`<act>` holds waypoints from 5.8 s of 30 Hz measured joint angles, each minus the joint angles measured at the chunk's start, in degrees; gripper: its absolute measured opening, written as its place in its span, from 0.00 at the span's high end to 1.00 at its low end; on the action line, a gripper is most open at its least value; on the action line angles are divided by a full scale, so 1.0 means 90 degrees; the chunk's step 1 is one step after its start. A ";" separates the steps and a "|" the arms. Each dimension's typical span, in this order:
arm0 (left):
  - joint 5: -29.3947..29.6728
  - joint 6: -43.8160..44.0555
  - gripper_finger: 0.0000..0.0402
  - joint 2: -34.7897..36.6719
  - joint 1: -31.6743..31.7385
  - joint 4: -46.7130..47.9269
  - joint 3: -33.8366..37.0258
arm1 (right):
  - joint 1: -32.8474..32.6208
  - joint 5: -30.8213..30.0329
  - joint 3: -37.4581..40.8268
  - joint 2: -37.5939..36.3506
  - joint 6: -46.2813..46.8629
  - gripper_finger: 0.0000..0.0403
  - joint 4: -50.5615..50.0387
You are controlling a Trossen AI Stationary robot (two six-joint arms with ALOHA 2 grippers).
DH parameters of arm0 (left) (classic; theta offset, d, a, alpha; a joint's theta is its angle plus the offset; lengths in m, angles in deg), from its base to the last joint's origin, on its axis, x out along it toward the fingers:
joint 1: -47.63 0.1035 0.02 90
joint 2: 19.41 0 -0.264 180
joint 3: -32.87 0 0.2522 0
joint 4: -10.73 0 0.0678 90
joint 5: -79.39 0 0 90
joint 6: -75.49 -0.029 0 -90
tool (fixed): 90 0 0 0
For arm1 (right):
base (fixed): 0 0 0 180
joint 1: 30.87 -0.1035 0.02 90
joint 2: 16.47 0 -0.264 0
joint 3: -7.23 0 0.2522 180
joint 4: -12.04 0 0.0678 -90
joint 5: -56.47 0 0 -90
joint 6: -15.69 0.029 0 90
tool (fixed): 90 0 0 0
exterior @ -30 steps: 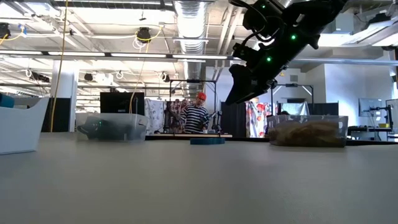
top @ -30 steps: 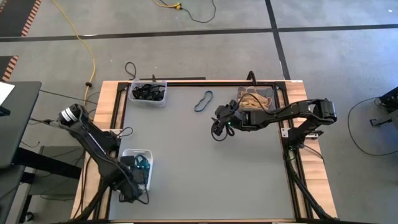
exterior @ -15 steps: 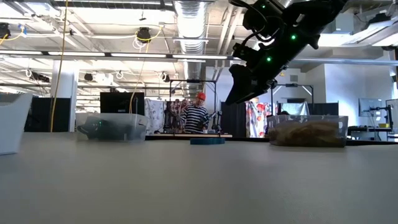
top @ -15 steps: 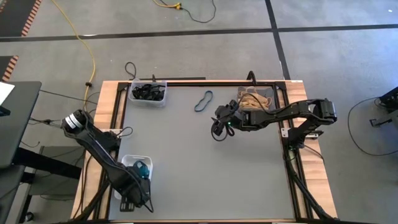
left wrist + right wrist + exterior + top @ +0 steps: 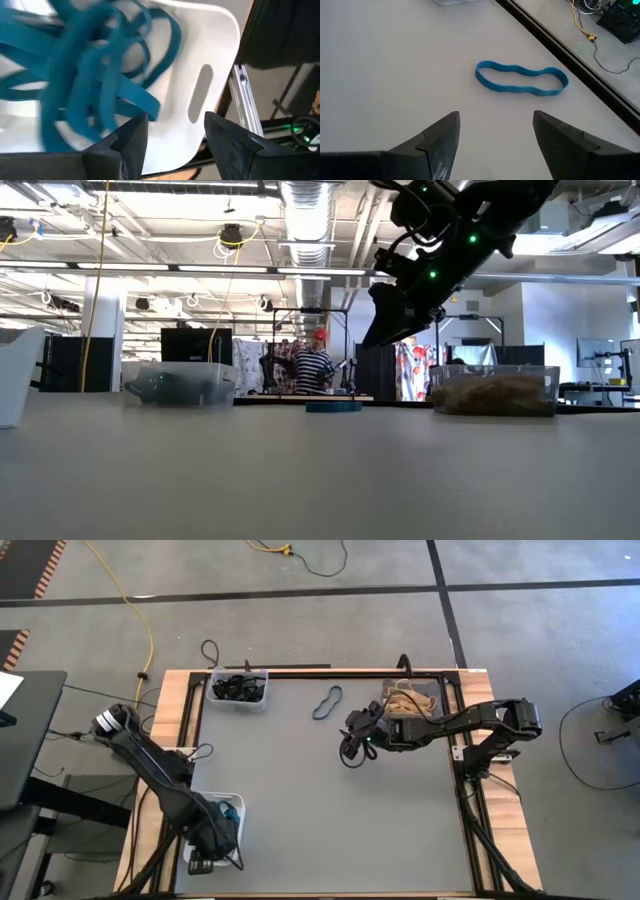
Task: Sort rubber bands into baskets
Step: Put the blue rubber band into the white bin, then return to Home Position
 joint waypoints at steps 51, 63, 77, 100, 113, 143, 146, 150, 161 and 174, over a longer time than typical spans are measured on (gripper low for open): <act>0.2334 -0.6635 0.54 -0.2813 0.7917 -0.4588 -0.1043 | 0.0355 -0.0034 0.0000 0.0000 0.0271 0.30 -0.0831; 0.2226 -0.6806 0.39 -0.4082 0.8096 -0.3859 -0.2410 | 0.0355 -0.0032 0.0000 0.0000 0.0267 0.30 -0.1031; 0.1793 -0.7103 0.91 -0.4096 0.8260 -0.3310 -0.2497 | 0.0335 -0.0032 0.0002 0.0000 0.0329 0.30 -0.1047; 0.2848 -0.5967 1.00 0.0362 0.5527 0.1323 -0.2494 | 0.0293 -0.0027 0.0005 0.0000 0.0444 0.30 -0.1049; 0.2597 -0.1932 1.00 0.1882 0.1746 0.2921 -0.2494 | 0.0196 -0.0024 0.0005 0.0000 0.0543 0.30 -0.0810; 0.2796 -0.0610 1.00 -0.1007 -0.0480 0.3890 -0.1864 | 0.0170 -0.0005 0.0005 0.0000 0.0551 0.30 -0.0814; 0.2966 -0.0562 0.97 -0.1051 -0.0476 0.3797 -0.1668 | 0.0170 -0.0005 0.0005 0.0000 0.0549 0.30 -0.0813; 0.3511 -0.0455 0.87 -0.1046 -0.0497 0.3780 -0.1632 | 0.0170 -0.0005 0.0005 0.0000 0.0549 0.30 -0.0811; 0.3947 -0.0209 0.46 -0.1024 -0.0608 0.3913 -0.1644 | 0.0170 -0.0004 0.0005 0.0000 0.0544 0.30 -0.0816; 0.5487 0.0925 0.44 -0.0264 -0.1264 0.3912 -0.1649 | -0.0179 -0.0005 -0.0022 -0.0267 0.0055 0.30 -0.0797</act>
